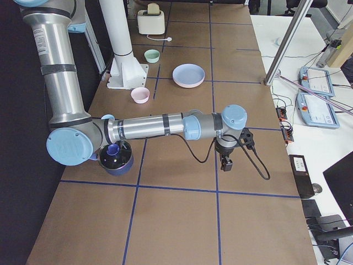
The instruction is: Stack three plates with pink and blue
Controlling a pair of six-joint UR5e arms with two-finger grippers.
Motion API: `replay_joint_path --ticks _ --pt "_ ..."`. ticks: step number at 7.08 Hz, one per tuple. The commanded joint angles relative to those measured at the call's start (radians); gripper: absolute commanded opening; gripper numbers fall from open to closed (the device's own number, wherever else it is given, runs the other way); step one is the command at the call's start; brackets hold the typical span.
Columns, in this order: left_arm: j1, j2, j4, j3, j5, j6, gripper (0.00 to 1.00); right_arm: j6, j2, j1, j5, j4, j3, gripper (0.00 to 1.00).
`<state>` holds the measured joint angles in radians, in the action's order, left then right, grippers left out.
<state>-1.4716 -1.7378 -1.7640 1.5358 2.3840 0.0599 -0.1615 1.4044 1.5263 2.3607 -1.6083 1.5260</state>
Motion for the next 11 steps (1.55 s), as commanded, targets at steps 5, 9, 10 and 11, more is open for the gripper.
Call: replay_joint_path --ticks 5,9,10,11 --pt "-0.085 0.152 0.273 0.104 0.039 0.106 1.0 -0.151 0.198 0.098 -0.003 -0.025 0.049 1.0" --pt "-0.081 0.15 0.316 0.109 0.03 0.095 1.0 -0.128 0.218 0.084 -0.009 -0.025 0.089 1.0" --pt "-0.082 0.15 0.316 0.109 0.029 0.095 1.0 -0.121 0.228 0.083 -0.03 -0.025 0.091 1.0" --pt "-0.084 0.15 0.317 0.112 0.029 0.095 1.0 -0.119 0.235 0.083 -0.07 -0.025 0.109 1.0"
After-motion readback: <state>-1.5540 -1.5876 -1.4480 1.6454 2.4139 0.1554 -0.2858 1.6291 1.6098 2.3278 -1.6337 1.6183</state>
